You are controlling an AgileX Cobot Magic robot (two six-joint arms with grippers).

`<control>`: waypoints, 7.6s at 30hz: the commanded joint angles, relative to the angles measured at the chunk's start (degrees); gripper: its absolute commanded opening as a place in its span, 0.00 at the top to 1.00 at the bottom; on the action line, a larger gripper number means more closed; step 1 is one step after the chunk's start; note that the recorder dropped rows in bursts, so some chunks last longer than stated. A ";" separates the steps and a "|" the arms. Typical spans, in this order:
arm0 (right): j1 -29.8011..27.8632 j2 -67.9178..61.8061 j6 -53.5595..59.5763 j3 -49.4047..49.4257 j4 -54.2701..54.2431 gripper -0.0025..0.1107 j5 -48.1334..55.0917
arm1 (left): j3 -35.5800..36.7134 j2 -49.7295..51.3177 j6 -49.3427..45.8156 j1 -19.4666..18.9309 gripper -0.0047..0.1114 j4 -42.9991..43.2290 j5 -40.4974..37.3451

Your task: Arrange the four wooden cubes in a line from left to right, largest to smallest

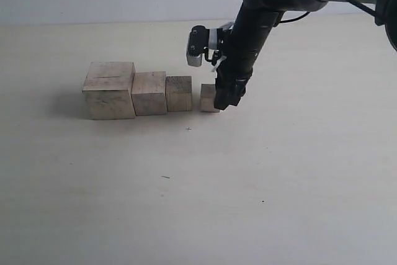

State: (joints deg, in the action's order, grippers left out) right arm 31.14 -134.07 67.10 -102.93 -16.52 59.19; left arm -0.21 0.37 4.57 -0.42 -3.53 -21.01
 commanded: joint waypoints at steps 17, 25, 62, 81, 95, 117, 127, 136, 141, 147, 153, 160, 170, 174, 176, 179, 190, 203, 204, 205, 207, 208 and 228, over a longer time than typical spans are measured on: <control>0.21 -0.80 0.96 -0.44 -1.62 0.88 -4.70 | 0.21 -0.37 -0.18 -0.10 0.96 -0.30 0.35; 0.21 -0.80 0.83 -0.44 -1.70 0.55 -4.84 | 0.21 -0.37 -0.18 -0.10 0.96 -0.30 0.35; 0.21 -0.11 -21.13 -0.44 8.83 0.34 -13.25 | 0.21 -0.37 -0.18 -0.10 0.96 -0.30 0.35; 0.21 0.71 -20.41 -0.44 10.08 0.35 -12.20 | 0.21 -0.37 -0.18 -0.10 0.96 -0.30 0.35; 0.21 9.83 -59.42 -0.44 11.10 0.57 10.77 | 0.21 -0.37 -0.18 -0.10 0.96 -0.30 0.35; 0.21 53.67 -60.25 48.12 -6.23 0.98 -31.69 | 0.21 -0.37 -0.18 -0.10 0.96 -0.30 0.35; 0.21 62.77 -60.00 49.66 -5.95 0.98 -33.48 | 0.21 -0.37 -0.18 -0.10 0.96 -0.30 0.35; -0.02 76.33 -59.39 50.02 -1.95 0.98 -33.54 | 0.21 -0.37 -0.18 -0.10 0.96 -0.30 0.35; -6.23 86.02 -59.17 52.37 2.45 0.98 -33.22 | 0.21 -0.37 -0.18 -0.10 0.96 -0.30 0.35; -26.25 102.98 -59.17 69.33 2.74 0.98 -36.80 | 0.21 -0.37 -0.18 -0.10 0.96 -0.30 0.35; -32.47 122.48 -59.17 91.88 3.63 0.98 -46.02 | 0.21 -0.37 -0.18 -0.10 0.96 -0.30 0.35; -32.47 133.99 -59.78 101.95 3.48 0.98 -45.86 | 0.21 -0.37 -0.18 -0.10 0.96 -0.30 0.35; -32.47 134.07 -61.17 101.95 4.54 0.98 -44.38 | 0.21 -0.37 -0.18 -0.10 0.96 -0.30 0.35; -32.47 134.07 -69.43 102.25 13.32 0.98 -41.99 | 0.21 -0.37 -0.18 -0.10 0.96 -0.30 0.35; -32.47 134.07 -74.43 102.93 16.16 0.98 -42.70 | 0.21 -0.37 -0.18 -0.10 0.96 -0.30 0.35; -32.47 134.07 -76.24 102.93 16.52 0.98 -43.00 | 0.21 -0.37 -0.18 -0.10 0.96 -0.30 0.35; -32.47 134.07 -70.03 102.93 16.52 0.98 -39.76 | 0.21 -0.37 -0.18 -0.10 0.96 -0.30 0.35; -32.47 134.07 -70.03 102.93 16.52 0.98 -39.76 | 0.21 -0.37 -0.18 -0.10 0.96 -0.30 0.35; -32.47 134.07 -70.03 102.93 16.52 0.98 -39.76 | 0.21 -0.37 -0.18 -0.10 0.96 -0.30 0.35; -32.47 134.07 -70.13 102.93 16.52 0.98 -39.77 | 0.21 -0.37 -0.18 -0.10 0.96 -0.30 0.35; -32.47 134.07 -70.13 102.93 16.52 0.98 -39.77 | 0.21 -0.37 -0.18 -0.10 0.96 -0.30 0.35; -32.47 134.07 -70.13 102.93 16.52 0.98 -39.77 | 0.21 -0.37 -0.18 -0.10 0.96 -0.30 0.35; -32.47 134.07 -70.13 102.93 16.52 0.98 -39.77 | 0.21 -0.37 -0.18 -0.10 0.96 -0.30 0.35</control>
State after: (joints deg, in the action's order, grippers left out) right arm -0.95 -0.39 -3.46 -0.31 0.00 19.61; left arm -0.21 0.37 4.57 -0.42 -3.53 -21.01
